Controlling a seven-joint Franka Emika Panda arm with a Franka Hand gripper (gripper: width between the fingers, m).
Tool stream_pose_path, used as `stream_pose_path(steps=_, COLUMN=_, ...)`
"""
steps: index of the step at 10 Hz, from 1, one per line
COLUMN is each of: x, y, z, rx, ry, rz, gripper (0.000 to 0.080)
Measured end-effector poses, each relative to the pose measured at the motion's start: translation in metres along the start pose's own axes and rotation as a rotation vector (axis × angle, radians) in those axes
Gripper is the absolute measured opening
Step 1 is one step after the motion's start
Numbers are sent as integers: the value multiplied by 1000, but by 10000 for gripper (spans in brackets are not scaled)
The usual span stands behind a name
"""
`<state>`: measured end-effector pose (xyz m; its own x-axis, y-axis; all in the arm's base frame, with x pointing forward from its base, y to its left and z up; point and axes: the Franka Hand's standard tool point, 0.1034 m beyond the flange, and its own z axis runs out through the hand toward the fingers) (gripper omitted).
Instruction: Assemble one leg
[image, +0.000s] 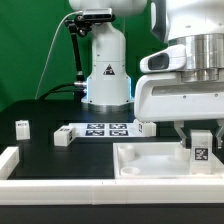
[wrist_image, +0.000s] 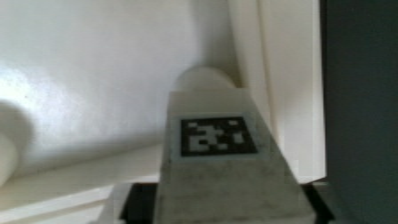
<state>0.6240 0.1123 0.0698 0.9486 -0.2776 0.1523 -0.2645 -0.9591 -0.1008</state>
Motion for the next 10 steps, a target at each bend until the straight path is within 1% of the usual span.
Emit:
stream_pose_path(steps=1, x=1, y=4, z=0, rx=1, ry=2, rz=153, gripper=289)
stream_pose_path(steps=3, x=3, y=19, z=0, rx=-24, ry=10, rz=348, gripper=292)
stream_pose_path(steps=5, x=4, y=29, z=0, rx=-41, ry=18, rz=516, gripper=303)
stream_pose_path(steps=6, x=4, y=34, z=-1, rx=-52, ry=24, rz=568, gripper=303)
stream_pose_path(steps=7, x=5, y=38, z=-1, rx=-62, ry=29, rz=580, gripper=336)
stream_pose_path(steps=8, x=5, y=38, z=-1, rx=-62, ry=29, rz=579, gripper=336)
stream_pose_path(steps=9, x=5, y=38, z=-1, rx=-62, ry=29, rz=579, gripper=535)
stream_pose_path(steps=10, x=5, y=38, z=-1, rx=-62, ry=29, rz=579, gripper=620)
